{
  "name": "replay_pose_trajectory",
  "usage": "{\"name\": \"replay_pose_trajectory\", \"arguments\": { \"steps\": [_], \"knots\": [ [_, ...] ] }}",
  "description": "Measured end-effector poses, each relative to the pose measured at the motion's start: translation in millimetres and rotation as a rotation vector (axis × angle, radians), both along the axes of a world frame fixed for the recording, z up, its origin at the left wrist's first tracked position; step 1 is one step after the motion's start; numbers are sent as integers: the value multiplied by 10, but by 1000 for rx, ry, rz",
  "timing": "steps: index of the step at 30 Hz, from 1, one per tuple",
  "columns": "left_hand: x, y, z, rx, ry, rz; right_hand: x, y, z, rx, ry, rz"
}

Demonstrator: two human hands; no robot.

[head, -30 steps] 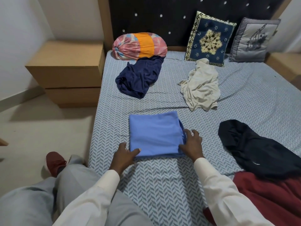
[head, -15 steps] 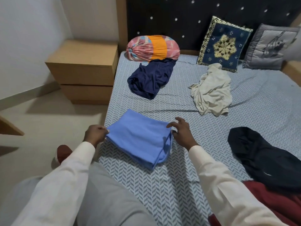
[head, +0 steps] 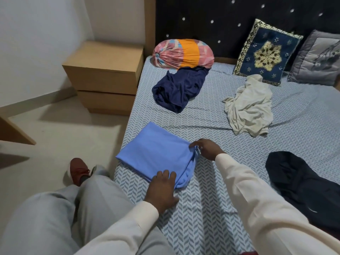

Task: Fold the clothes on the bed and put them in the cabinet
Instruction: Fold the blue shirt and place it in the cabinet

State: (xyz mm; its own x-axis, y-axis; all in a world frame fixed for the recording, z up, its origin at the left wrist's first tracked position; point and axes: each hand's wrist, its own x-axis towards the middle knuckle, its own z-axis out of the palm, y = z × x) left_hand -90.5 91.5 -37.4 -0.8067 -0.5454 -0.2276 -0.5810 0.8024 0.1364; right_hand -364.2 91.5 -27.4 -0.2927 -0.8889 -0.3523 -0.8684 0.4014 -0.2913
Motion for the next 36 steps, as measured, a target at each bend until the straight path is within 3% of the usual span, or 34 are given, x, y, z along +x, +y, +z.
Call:
{"name": "replay_pose_trajectory", "arguments": {
  "steps": [10,14,18,22,25,29,32,36],
  "knots": [
    [-23,-52,-128,-149,126,23,165,-80,-120,-80,186,18],
    [128,-181,111,-151,317,1,126,3,-38,-201,56,-80],
    [429,-473,465,-103,598,76,150,260,272,-538,-116,-117],
    [775,-693,1040,35,867,129,384,637,871,-757,-350,-210],
    [918,-698,1382,159,1034,190,559,933,1287,-831,-542,-157],
    [895,-633,1537,529,1194,252,758,1204,1556,-937,-817,-145],
    [783,-662,1407,698,1153,304,731,1241,1386,-932,-889,-232],
    [583,-838,981,850,967,414,580,1090,1010,-759,-775,-407]
  ]
}}
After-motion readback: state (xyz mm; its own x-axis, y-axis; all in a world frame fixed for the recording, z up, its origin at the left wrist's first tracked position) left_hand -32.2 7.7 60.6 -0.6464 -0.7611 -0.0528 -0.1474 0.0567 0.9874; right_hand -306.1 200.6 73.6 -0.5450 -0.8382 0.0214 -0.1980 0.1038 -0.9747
